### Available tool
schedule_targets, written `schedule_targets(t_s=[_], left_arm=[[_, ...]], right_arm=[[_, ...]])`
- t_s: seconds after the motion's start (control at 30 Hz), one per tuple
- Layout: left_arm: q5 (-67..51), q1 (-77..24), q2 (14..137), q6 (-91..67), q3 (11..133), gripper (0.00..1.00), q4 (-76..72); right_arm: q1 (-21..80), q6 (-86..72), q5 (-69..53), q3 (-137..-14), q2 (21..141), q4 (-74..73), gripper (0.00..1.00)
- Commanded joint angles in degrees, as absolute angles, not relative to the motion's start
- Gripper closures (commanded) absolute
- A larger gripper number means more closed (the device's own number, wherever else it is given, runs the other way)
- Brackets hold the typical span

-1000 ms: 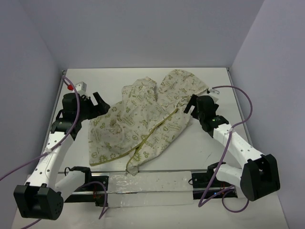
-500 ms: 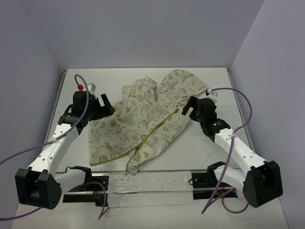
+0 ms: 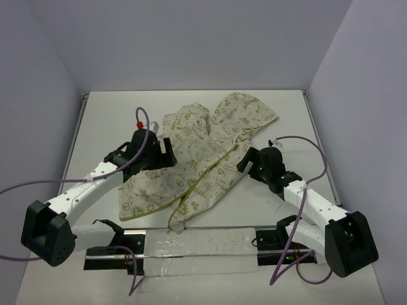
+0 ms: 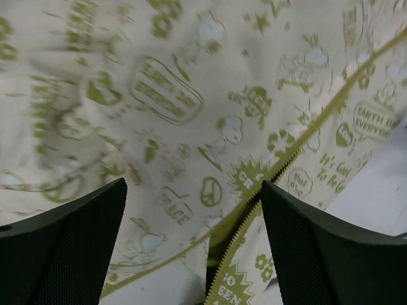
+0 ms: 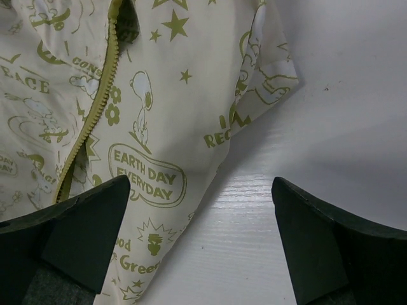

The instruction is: Zip up the jacket

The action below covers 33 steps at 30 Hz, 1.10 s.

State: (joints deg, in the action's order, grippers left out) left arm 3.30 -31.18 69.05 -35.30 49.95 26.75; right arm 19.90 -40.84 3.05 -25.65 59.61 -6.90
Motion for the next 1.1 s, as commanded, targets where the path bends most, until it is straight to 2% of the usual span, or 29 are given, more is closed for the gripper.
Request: schedule_targets(t_s=[0.0, 0.13, 0.27, 0.33, 0.37, 0.63, 0.83, 0.93, 1.07], left_arm=[[8.7, -39.21, 73.25, -39.0, 51.8, 0.08, 25.52], [10.72, -46.32, 81.21, -36.05, 58.94, 0.11, 24.7], [11.35, -48.7, 89.13, -34.16, 64.35, 0.16, 23.72], [7.17, -48.88, 92.59, -33.11, 68.76, 0.34, 22.13], [6.58, -49.06, 93.98, -32.88, 70.1, 0.35, 21.83], [5.62, -50.32, 103.21, -30.17, 78.1, 0.31, 22.62], [4.57, -51.35, 106.66, -28.32, 79.45, 0.22, 23.21], [6.05, -51.42, 107.36, -28.47, 79.72, 0.22, 23.38], [9.74, -51.5, 109.42, -29.11, 82.34, 0.29, 26.27]], right_arm=[[20.39, -42.28, 1.21, -24.68, 57.06, -3.13, 0.0], [20.39, -41.93, 0.97, -24.54, 57.3, -3.43, 0.0], [20.39, -41.91, 1.05, -24.62, 57.58, -3.45, 0.0], [20.39, -41.95, 1.33, -24.8, 57.76, -3.98, 0.0], [20.39, -42.18, 1.44, -24.91, 57.93, -4.21, 0.0], [20.39, -43.48, 0.28, -24.6, 59.79, -3.0, 0.0], [20.39, -45.02, -0.03, -24.63, 60.47, -2.65, 0.0], [20.39, -45.42, -1.24, -24.7, 61.22, -2.29, 0.0], [20.39, -47.02, -1.71, -25.54, 62.84, -2.74, 0.0]])
